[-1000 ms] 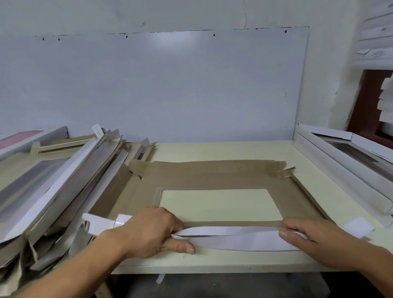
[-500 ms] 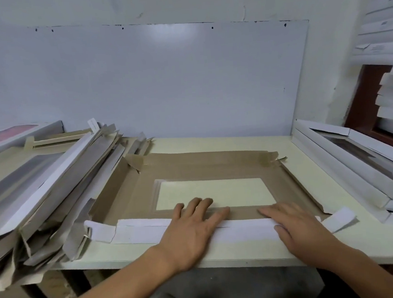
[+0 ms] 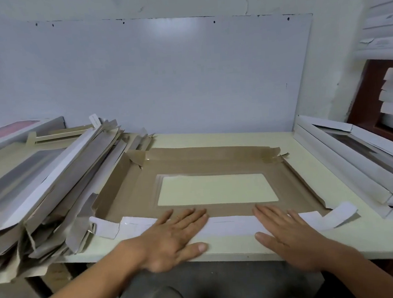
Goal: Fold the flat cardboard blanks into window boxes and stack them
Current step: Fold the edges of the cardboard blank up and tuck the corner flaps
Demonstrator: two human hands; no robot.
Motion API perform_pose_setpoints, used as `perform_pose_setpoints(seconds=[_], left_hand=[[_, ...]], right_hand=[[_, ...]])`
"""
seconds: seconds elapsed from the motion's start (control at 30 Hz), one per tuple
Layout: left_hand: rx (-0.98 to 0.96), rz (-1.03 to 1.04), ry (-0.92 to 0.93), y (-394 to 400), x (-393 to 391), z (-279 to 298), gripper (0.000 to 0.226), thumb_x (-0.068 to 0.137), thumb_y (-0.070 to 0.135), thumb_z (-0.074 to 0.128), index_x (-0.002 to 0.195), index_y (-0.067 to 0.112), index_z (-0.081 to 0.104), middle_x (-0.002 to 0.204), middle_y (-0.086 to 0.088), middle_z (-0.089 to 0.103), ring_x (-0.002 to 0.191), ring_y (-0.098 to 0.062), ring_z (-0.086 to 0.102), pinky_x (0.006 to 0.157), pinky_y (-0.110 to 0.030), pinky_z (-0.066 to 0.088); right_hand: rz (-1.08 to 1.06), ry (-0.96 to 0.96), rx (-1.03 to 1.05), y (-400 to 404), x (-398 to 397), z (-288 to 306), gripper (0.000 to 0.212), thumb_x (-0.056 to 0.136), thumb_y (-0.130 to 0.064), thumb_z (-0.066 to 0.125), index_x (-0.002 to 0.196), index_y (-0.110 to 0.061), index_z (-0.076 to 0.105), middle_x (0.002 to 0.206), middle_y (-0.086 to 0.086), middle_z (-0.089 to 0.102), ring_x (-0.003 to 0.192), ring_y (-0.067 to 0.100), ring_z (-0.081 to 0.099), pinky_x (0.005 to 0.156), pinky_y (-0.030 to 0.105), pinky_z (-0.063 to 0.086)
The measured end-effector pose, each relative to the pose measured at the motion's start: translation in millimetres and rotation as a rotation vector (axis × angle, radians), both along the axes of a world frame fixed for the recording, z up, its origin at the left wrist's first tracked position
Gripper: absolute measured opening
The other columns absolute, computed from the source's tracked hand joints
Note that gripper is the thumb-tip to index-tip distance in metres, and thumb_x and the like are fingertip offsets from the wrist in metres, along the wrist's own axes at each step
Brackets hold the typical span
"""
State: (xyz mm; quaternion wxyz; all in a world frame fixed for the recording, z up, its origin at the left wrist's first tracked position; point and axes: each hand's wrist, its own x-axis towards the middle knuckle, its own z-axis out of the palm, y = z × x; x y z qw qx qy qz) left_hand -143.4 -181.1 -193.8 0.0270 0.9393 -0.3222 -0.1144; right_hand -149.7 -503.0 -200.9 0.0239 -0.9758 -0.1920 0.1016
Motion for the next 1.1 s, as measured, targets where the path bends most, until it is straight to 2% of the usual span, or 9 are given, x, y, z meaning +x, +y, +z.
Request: perform_pose_setpoints(seconds=[0.27, 0.43, 0.57, 0.63, 0.7, 0.77, 0.87, 0.97, 1.1], left_hand=[[0.004, 0.131, 0.049, 89.8, -2.1, 1.3, 0.060, 0.093, 0.070, 0.011, 0.145, 0.056, -0.015, 0.150, 0.036, -0.027, 0.136, 0.013, -0.030, 0.119, -0.032, -0.016], [-0.121, 0.110, -0.073, 99.4, 1.5, 2.4, 0.059, 0.097, 0.064, 0.027, 0.151, 0.048, 0.010, 0.159, 0.027, -0.002, 0.145, 0.007, -0.011, 0.123, -0.029, 0.002], [-0.199, 0.080, -0.209, 97.3, 0.7, 4.1, 0.060, 0.095, 0.070, 0.024, 0.147, 0.043, 0.037, 0.155, 0.026, 0.026, 0.145, 0.005, 0.013, 0.120, -0.022, 0.018], [-0.252, 0.064, -0.302, 93.7, -0.7, 7.4, 0.057, 0.097, 0.066, 0.024, 0.135, 0.039, 0.057, 0.142, 0.025, 0.047, 0.136, 0.001, 0.034, 0.112, -0.021, 0.030], [-0.289, 0.023, -0.421, 88.7, 0.4, 9.8, 0.048, 0.101, 0.055, 0.028, 0.111, 0.032, 0.069, 0.117, 0.019, 0.061, 0.112, -0.005, 0.050, 0.096, -0.023, 0.041], [-0.252, 0.059, -0.471, 81.7, 2.0, 14.7, 0.046, 0.100, 0.052, 0.024, 0.092, 0.029, 0.063, 0.093, 0.016, 0.055, 0.090, -0.007, 0.049, 0.084, -0.026, 0.044], [-0.126, 0.210, -0.456, 70.5, 6.4, 18.3, 0.049, 0.095, 0.053, 0.012, 0.084, 0.025, 0.051, 0.082, 0.012, 0.050, 0.081, -0.012, 0.048, 0.077, -0.029, 0.040], [-0.071, 0.348, -0.489, 57.4, 14.0, 15.3, 0.028, 0.102, 0.040, 0.025, 0.086, 0.025, 0.043, 0.081, 0.008, 0.050, 0.080, -0.017, 0.049, 0.074, -0.030, 0.033], [-0.057, 0.449, -0.482, 39.9, 23.8, 10.5, 0.019, 0.102, 0.028, 0.030, 0.107, 0.026, 0.049, 0.095, 0.007, 0.054, 0.094, -0.019, 0.054, 0.084, -0.033, 0.036]], right_hand=[[-0.188, 0.033, -0.056, -74.1, -4.1, 8.1, 0.079, 0.093, -0.068, 0.010, 0.154, -0.027, -0.018, 0.160, -0.015, -0.024, 0.140, -0.004, -0.024, 0.119, 0.028, -0.008], [-0.180, -0.002, -0.033, -83.3, -5.9, 9.7, 0.076, 0.095, -0.066, 0.014, 0.156, -0.029, -0.012, 0.161, -0.014, -0.019, 0.146, -0.001, -0.020, 0.119, 0.028, -0.010], [-0.120, -0.100, 0.012, -71.8, -6.5, 11.4, 0.052, 0.103, -0.053, 0.027, 0.153, -0.048, 0.014, 0.158, -0.024, -0.005, 0.149, 0.001, -0.008, 0.121, 0.034, -0.008], [-0.087, -0.187, 0.051, -63.7, -6.4, 13.3, 0.044, 0.103, -0.051, 0.034, 0.146, -0.053, 0.032, 0.149, -0.029, 0.013, 0.146, 0.002, 0.012, 0.119, 0.030, 0.007], [-0.055, -0.252, 0.117, -56.1, -4.5, 15.4, 0.035, 0.102, -0.047, 0.040, 0.136, -0.048, 0.050, 0.135, -0.030, 0.037, 0.128, -0.001, 0.034, 0.107, 0.026, 0.029], [-0.052, -0.268, 0.187, -50.1, -1.1, 18.7, 0.027, 0.102, -0.043, 0.042, 0.118, -0.042, 0.063, 0.109, -0.022, 0.050, 0.106, -0.001, 0.045, 0.092, 0.024, 0.040], [-0.074, -0.251, 0.185, -44.0, 5.5, 22.7, 0.028, 0.104, -0.040, 0.036, 0.102, -0.036, 0.063, 0.099, -0.014, 0.055, 0.097, 0.007, 0.051, 0.088, 0.026, 0.042], [-0.106, -0.239, 0.169, -40.6, 13.9, 23.5, 0.031, 0.105, -0.038, 0.032, 0.121, -0.039, 0.058, 0.115, -0.017, 0.060, 0.106, 0.008, 0.055, 0.094, 0.030, 0.043], [-0.155, -0.212, 0.142, -36.9, 25.5, 23.0, 0.041, 0.105, -0.044, 0.029, 0.142, -0.040, 0.046, 0.140, -0.022, 0.051, 0.126, 0.006, 0.049, 0.103, 0.030, 0.041]])
